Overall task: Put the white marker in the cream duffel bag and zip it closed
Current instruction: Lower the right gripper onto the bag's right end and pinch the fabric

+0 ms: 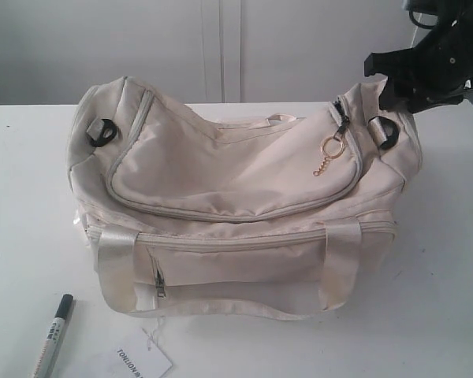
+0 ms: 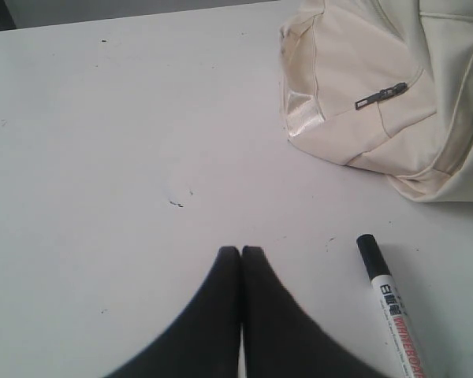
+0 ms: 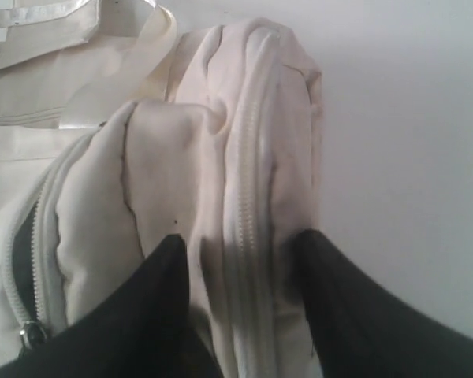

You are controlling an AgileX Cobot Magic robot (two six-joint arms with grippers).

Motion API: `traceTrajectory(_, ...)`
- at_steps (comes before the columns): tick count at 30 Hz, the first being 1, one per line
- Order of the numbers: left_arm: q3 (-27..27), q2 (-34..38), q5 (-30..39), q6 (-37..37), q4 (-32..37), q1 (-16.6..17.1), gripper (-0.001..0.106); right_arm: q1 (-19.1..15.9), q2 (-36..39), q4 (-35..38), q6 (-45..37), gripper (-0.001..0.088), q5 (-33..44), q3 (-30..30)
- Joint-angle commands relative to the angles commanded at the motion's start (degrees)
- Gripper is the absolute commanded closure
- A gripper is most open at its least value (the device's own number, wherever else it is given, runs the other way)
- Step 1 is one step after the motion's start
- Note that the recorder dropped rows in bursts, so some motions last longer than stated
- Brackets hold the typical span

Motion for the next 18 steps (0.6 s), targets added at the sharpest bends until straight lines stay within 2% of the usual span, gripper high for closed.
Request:
traceTrajectory(3,0.00,0.00,0.00,0.00,0.00,0.00,0.105,0.00,0.37,0.00,0.00,0.0491,0.23,0.00)
traceTrajectory(6,0.00,0.00,0.00,0.00,0.00,0.00,0.105,0.00,0.99,0.00,-0.97,0.0645,1.32,0.00)
traceTrajectory(9,0.00,0.00,0.00,0.00,0.00,0.00,0.105,0.00,1.64,0.00,-0.97,0.0848,1.86,0.00)
traceTrajectory(18,0.00,0.00,0.00,0.00,0.00,0.00,0.105,0.00,2.01,2.13,-1.98,0.0868,2.22,0.00)
